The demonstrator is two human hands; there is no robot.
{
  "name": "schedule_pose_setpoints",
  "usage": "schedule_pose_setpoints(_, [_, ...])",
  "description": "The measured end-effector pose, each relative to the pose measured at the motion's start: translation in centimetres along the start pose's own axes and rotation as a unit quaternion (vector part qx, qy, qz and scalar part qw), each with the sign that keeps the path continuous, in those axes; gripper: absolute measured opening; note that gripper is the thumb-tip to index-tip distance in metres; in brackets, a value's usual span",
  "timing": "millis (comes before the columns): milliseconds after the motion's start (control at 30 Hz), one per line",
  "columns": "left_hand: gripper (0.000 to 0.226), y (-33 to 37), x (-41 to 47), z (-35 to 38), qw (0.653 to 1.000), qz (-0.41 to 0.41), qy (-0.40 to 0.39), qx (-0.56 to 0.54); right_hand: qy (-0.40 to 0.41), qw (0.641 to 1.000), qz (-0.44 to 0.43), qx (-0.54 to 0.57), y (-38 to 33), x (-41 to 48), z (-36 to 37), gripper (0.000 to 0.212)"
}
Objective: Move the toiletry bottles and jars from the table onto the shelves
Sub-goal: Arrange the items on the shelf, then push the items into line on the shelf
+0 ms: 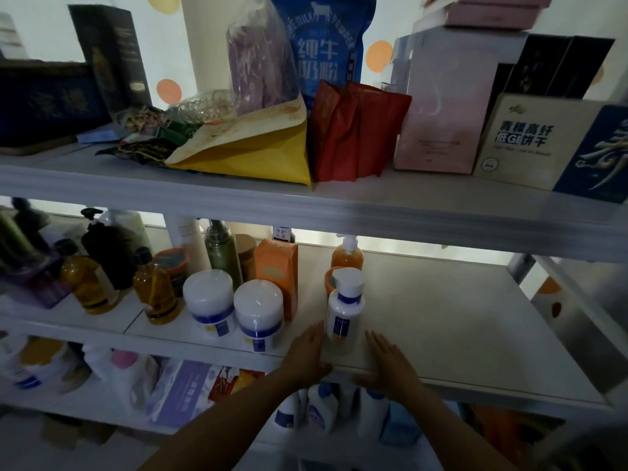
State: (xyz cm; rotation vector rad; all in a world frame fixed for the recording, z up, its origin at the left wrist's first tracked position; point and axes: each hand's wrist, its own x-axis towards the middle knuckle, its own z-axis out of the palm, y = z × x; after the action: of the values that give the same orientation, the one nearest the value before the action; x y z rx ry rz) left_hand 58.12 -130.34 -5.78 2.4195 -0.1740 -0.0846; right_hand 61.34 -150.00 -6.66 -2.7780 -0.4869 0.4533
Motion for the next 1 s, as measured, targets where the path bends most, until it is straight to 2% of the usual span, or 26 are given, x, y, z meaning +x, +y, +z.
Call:
schedule_pose_setpoints(100, [0.084,-0.7,-1.8,0.6,0.993,-0.007,-0.033,0.109,0.033,0.999,-0.017,-0.02,-0.1,-2.6,1.3,0.108])
schedule_pose_setpoints(167, [0.086,-1.5,-3.2,0.9,0.985,0.001,-0.049,0.162,0.048,0.998,-0.032,-0.008,-0.8,-3.9,2.7,0.116])
schedule_pose_setpoints(267, [0.084,-2.8,-5.1,0.6,0.97,0.047,-0.079,0.225,0.066,0.997,-0.044,0.024,-1.1,-5.7,4.0,0.112])
schedule_pose_setpoints(433, [0.084,-6.6,-9.0,-3.1,0.938,0.135,-0.097,0.305,0.043,0.995,-0.078,-0.032,-5.1,-6.7,4.9,0.129])
schedule_pose_setpoints(567, [0.09,-12.4,-13.3,-9.3,0.922,0.146,-0.038,0.357,0.055,0.984,-0.166,-0.04,-15.1,-4.9,7.5,0.104])
schedule_pose_setpoints(633, [0.089,-16.5,-16.0,-13.3,0.914,0.108,-0.012,0.391,0.034,0.977,-0.208,-0.032,-22.3,-3.7,8.8,0.099])
schedule_pose_setpoints(700, [0.082,-20.6,-19.5,-18.0,0.903,0.037,0.003,0.428,0.037,0.968,-0.239,-0.073,-29.6,-1.9,10.2,0.099])
schedule_pose_setpoints(767, [0.081,-24.9,-23.3,-22.9,0.897,-0.037,0.041,0.438,0.026,0.957,-0.273,-0.096,-37.1,0.0,11.3,0.106])
schedule_pose_setpoints(867, [0.085,-30.6,-29.7,-29.8,0.896,-0.164,0.088,0.402,-0.017,0.933,-0.353,-0.066,-48.3,1.6,12.4,0.127])
schedule_pose_setpoints(933, [0.082,-32.4,-34.4,-34.2,0.884,-0.237,0.136,0.38,0.0,0.91,-0.41,-0.055,-55.0,2.3,13.2,0.128])
schedule_pose_setpoints(1000, [0.08,-34.5,-38.6,-37.5,0.875,-0.295,0.165,0.345,-0.02,0.89,-0.45,-0.065,-61.2,3.1,14.1,0.13])
